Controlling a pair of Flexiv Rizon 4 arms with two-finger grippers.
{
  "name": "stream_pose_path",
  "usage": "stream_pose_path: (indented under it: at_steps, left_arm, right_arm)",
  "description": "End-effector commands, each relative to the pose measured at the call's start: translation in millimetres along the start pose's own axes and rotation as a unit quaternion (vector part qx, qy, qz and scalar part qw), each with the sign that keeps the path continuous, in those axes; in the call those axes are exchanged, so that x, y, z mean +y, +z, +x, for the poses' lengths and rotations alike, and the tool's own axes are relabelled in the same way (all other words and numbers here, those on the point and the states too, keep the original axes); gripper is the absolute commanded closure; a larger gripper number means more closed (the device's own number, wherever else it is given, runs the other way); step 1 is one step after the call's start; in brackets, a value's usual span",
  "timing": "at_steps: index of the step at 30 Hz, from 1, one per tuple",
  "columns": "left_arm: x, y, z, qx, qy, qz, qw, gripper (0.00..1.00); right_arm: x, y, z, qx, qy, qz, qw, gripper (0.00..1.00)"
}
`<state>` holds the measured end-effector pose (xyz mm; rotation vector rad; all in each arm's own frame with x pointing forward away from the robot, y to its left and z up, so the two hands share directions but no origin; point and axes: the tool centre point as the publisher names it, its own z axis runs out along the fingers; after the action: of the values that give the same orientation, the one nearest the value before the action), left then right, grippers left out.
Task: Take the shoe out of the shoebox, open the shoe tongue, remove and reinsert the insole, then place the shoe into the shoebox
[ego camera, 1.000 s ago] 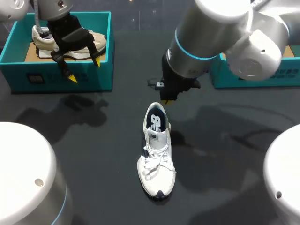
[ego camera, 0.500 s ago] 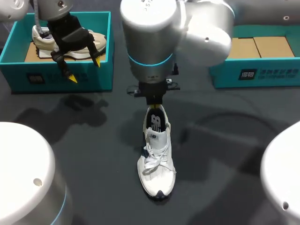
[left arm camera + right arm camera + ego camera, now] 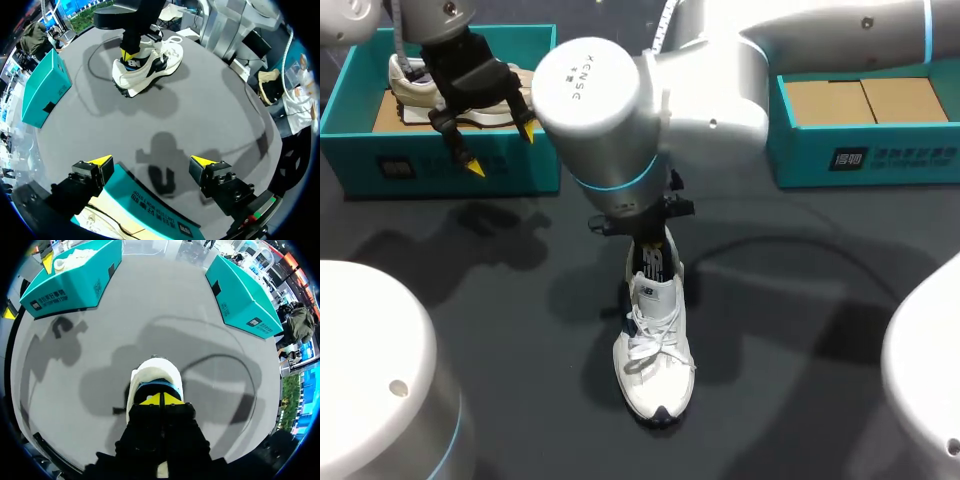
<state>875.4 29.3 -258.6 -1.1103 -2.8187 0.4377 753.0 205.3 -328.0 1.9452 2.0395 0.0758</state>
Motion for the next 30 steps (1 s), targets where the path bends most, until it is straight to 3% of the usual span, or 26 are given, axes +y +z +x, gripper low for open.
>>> stream_pose_path:
  at_steps: [1, 11, 23, 30]
  left_arm:
    - [0.0, -0.6, 0.8, 0.0, 0.0, -0.001, 1.0, 0.0]
    - [0.0, -0.6, 0.8, 0.0, 0.0, -0.001, 1.0, 0.0]
    - [0.0, -0.6, 0.8, 0.0, 0.0, -0.001, 1.0, 0.0]
    - [0.0, -0.6, 0.8, 0.0, 0.0, -0.001, 1.0, 0.0]
  right_arm:
    - [-9.6, 19.5, 4.4, -0.005, 0.012, -0.01, 1.0, 1.0]
    - [-10.6, 50.9, 9.1, 0.016, -0.004, 0.004, 1.0, 1.0]
    - [-13.1, 21.8, 9.8, -0.071, -0.026, 0.019, 0.997, 1.0]
    - [-22.6, 28.2, -4.0, -0.108, -0.03, 0.045, 0.993, 1.0]
